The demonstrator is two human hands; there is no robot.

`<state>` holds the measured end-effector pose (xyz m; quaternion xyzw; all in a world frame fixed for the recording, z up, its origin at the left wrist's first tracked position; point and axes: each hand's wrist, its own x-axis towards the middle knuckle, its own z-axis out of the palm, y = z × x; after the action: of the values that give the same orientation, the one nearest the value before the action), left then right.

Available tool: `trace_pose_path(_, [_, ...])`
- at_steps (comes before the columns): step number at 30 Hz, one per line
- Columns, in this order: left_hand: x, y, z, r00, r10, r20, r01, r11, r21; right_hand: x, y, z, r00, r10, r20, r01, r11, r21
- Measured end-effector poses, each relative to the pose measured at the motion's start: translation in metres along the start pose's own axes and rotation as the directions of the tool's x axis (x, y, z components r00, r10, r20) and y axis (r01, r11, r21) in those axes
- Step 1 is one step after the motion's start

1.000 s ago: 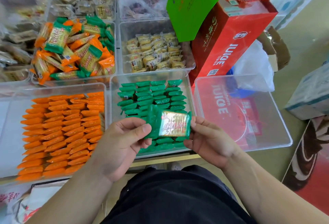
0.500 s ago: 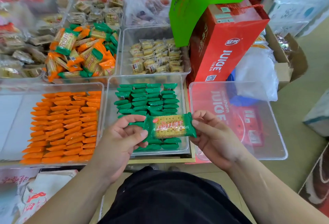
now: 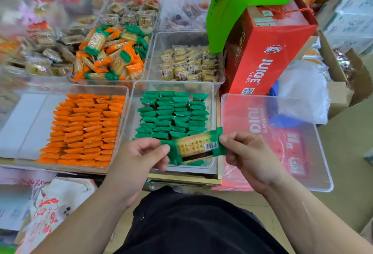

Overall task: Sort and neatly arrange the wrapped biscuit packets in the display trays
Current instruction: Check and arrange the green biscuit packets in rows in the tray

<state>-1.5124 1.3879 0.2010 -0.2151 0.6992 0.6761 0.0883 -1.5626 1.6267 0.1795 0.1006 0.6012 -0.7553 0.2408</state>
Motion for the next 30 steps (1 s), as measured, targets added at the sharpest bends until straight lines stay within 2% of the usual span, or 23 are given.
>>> trace_pose_path(2, [0.003, 0.001, -0.004, 0.996, -0.079, 0.05, 0.081, 0.996, -0.045, 0.0, 0.0, 0.003, 0.997, 0.076, 0.026, -0.078, 0.993, 0.086])
trace_pose_path(5, [0.005, 0.008, -0.005, 0.976, -0.166, 0.138, 0.192, 0.96, -0.204, 0.002, 0.003, 0.008, 0.971, 0.221, 0.089, -0.237, 0.932, 0.275])
trace_pose_path(9, [0.008, 0.008, -0.007, 0.969, -0.188, 0.161, 0.225, 0.94, -0.256, 0.004, 0.009, 0.012, 0.956, 0.254, 0.149, -0.292, 0.882, 0.369])
trace_pose_path(11, [0.009, 0.007, -0.009, 0.976, -0.178, 0.122, 0.2, 0.959, -0.2, 0.004, 0.009, 0.012, 0.963, 0.234, 0.131, -0.263, 0.918, 0.297])
trace_pose_path(13, [0.009, 0.008, -0.009, 0.989, -0.142, 0.043, 0.146, 0.985, -0.096, 0.005, 0.006, 0.011, 0.981, 0.183, 0.063, -0.19, 0.975, 0.119])
trace_pose_path(15, [0.009, 0.009, -0.007, 0.998, -0.059, -0.036, 0.06, 0.997, 0.052, 0.007, 0.003, 0.013, 0.991, 0.131, 0.014, -0.13, 0.991, -0.04])
trace_pose_path(17, [0.012, 0.007, -0.005, 0.995, 0.069, -0.07, -0.05, 0.97, 0.238, 0.01, -0.001, 0.018, 0.994, 0.113, 0.002, -0.112, 0.991, -0.069])
trace_pose_path(19, [0.019, 0.003, -0.005, 0.982, 0.187, -0.037, -0.162, 0.921, 0.356, 0.015, -0.005, 0.021, 0.994, 0.111, -0.006, -0.111, 0.994, -0.022])
trace_pose_path(22, [0.03, -0.003, -0.007, 0.965, 0.261, 0.035, -0.25, 0.867, 0.43, 0.025, -0.005, 0.022, 0.995, 0.094, -0.036, -0.091, 0.992, 0.087])
trace_pose_path(27, [0.051, -0.019, -0.011, 0.96, 0.236, 0.152, -0.28, 0.842, 0.461, 0.042, 0.004, 0.021, 0.991, 0.003, -0.136, -0.008, 0.999, -0.04])
trace_pose_path(30, [0.071, -0.037, -0.016, 0.969, 0.198, 0.145, -0.246, 0.785, 0.569, 0.056, 0.014, 0.022, 0.981, -0.096, -0.167, 0.053, 0.969, -0.242])
